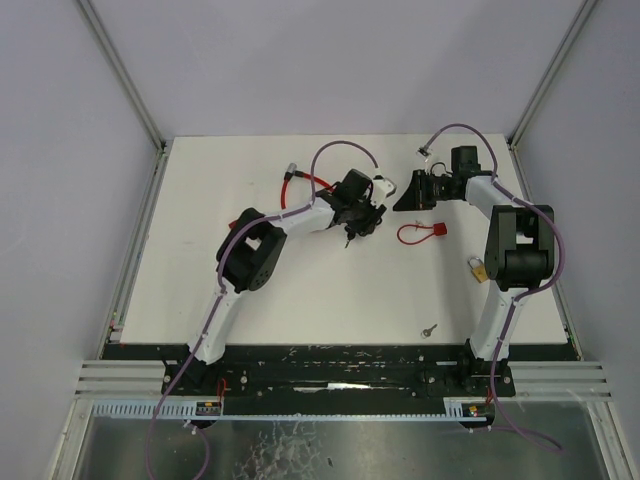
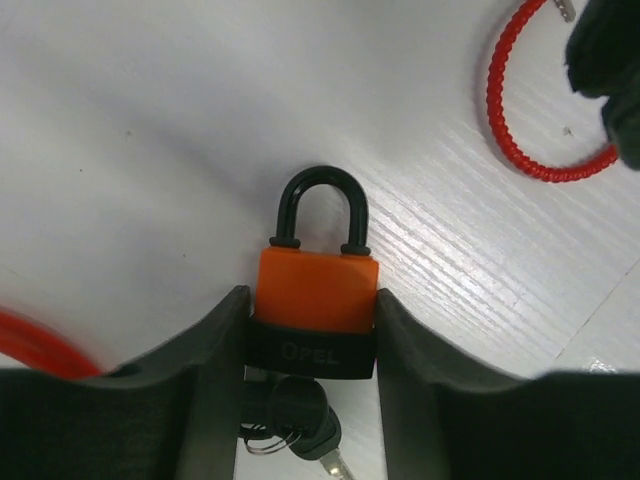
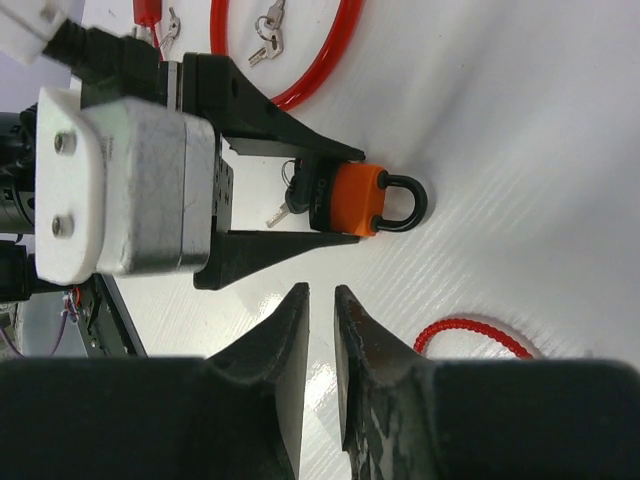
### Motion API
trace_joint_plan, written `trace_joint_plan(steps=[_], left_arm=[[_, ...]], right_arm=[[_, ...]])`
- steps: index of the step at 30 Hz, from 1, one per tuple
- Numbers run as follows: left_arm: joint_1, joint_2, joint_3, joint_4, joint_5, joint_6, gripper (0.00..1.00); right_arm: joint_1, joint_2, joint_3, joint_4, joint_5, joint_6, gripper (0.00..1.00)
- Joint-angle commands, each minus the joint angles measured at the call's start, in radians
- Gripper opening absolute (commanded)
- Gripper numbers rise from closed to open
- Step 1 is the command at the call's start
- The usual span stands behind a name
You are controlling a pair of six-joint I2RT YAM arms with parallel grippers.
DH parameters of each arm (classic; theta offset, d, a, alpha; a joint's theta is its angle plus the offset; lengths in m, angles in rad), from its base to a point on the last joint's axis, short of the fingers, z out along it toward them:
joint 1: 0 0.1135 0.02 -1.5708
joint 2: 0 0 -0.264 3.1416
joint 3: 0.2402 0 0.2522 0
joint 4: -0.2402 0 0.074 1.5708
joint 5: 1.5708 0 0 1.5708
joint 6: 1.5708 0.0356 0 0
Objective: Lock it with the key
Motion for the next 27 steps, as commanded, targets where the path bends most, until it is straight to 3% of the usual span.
trace_joint_plan(steps=[1, 3, 6, 14, 18, 21, 23, 25, 27], left_arm=[[0.001, -0.020, -0.002, -0.004, 0.029, 0.020, 0.18], [0.001, -0.072, -0.067, 0.063, 0.033, 0.024, 0.07], [0.002, -0.192, -0.221, 0.225, 0.043, 0.034, 0.01], [0.001, -0.504, -0.675, 0.746, 0.122, 0.070, 0.00], [-0.001, -0.575, -0.826, 0.968, 0.169, 0.091, 0.00], [-0.009, -0.608, -0.921, 1.158, 0.212, 0.095, 0.00], [-0.019, -0.622, -0.978, 1.272, 0.227, 0.101, 0.00], [-0.033, -0.627, -1.024, 1.373, 0.236, 0.117, 0.00], [-0.050, -0.623, -1.054, 1.442, 0.230, 0.141, 0.00]], right_arm=[[-0.004, -0.066, 0.026, 0.015, -0.026, -0.001, 0.23], [-0.004, -0.083, 0.021, 0.011, -0.013, -0.014, 0.25], [-0.008, -0.116, 0.013, -0.001, -0.002, -0.043, 0.29], [-0.011, -0.288, -0.036, -0.047, 0.011, -0.180, 0.39], [-0.009, -0.483, -0.132, -0.024, -0.016, -0.218, 0.55], [-0.009, -0.629, -0.306, 0.130, -0.172, -0.196, 0.74], [-0.009, -0.708, -0.454, 0.356, -0.233, -0.062, 0.85], [-0.009, -0.742, -0.565, 0.463, -0.244, -0.003, 0.91], [-0.009, -0.720, -0.581, 0.454, -0.235, -0.002, 0.91]])
